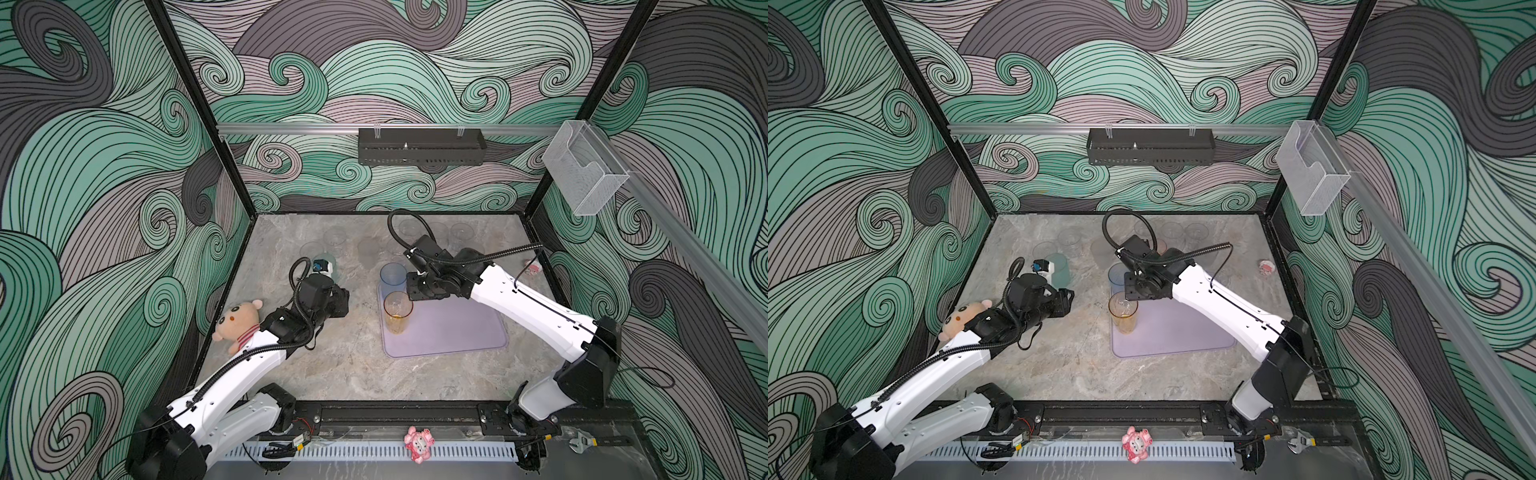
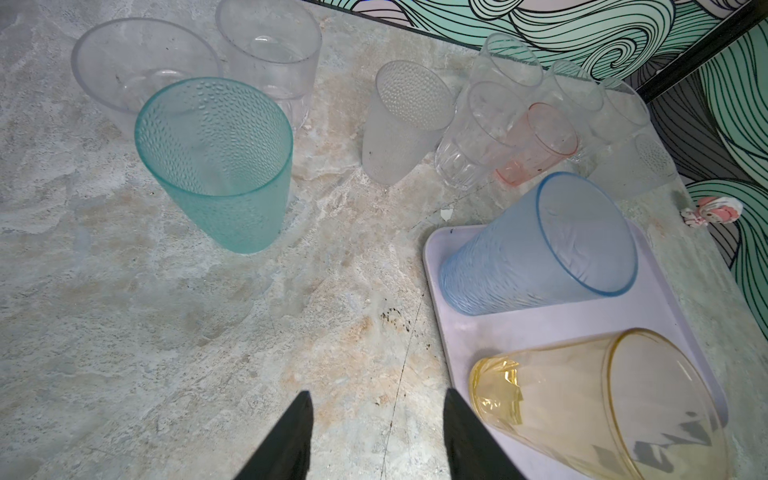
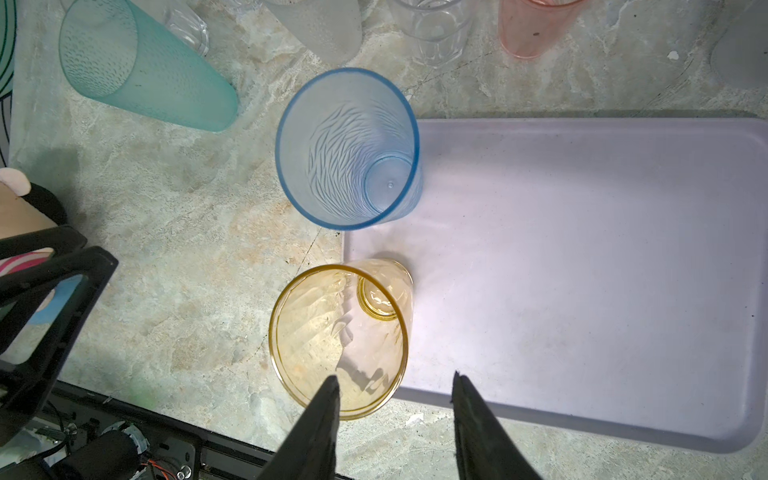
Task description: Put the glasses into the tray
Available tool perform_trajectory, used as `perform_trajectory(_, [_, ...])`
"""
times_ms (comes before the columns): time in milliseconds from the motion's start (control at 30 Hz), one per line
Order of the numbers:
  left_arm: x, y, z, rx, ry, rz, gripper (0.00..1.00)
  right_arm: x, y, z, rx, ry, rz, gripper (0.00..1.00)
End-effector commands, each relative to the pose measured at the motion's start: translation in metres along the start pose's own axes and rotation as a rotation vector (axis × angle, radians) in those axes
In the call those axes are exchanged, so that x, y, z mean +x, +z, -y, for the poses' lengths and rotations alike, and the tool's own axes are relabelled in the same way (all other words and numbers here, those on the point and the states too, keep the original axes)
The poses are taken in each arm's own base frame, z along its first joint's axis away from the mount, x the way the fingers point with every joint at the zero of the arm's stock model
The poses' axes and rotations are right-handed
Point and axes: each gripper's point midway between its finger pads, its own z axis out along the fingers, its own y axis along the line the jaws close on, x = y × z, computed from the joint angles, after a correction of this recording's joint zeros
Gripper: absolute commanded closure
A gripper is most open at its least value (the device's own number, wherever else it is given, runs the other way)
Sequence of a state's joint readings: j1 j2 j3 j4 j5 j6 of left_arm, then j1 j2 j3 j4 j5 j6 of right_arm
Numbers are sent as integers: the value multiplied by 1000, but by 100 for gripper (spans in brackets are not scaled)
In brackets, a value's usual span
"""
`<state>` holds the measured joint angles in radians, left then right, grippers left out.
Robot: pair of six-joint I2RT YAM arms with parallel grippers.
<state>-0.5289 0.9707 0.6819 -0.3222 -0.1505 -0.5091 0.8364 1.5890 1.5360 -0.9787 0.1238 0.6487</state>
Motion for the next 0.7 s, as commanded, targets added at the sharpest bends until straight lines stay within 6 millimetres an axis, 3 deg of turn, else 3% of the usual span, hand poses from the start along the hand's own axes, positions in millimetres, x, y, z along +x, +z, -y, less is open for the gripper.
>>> perform_trajectory(0, [0, -5, -7, -43, -25, 4, 43, -10, 1, -1, 12, 3, 6, 54])
perform_trajectory(167, [-9, -15, -25, -138, -45, 60, 38, -32, -1, 3, 19, -5, 43, 54])
perform_trajectory(433, [-17, -19, -17, -104, 29, 71, 34, -64, 1, 25, 15, 35, 98, 53])
perform_trajectory(667, [-22, 0, -9, -106, 4, 53, 25, -73, 1, 39, -17, 67, 101, 53])
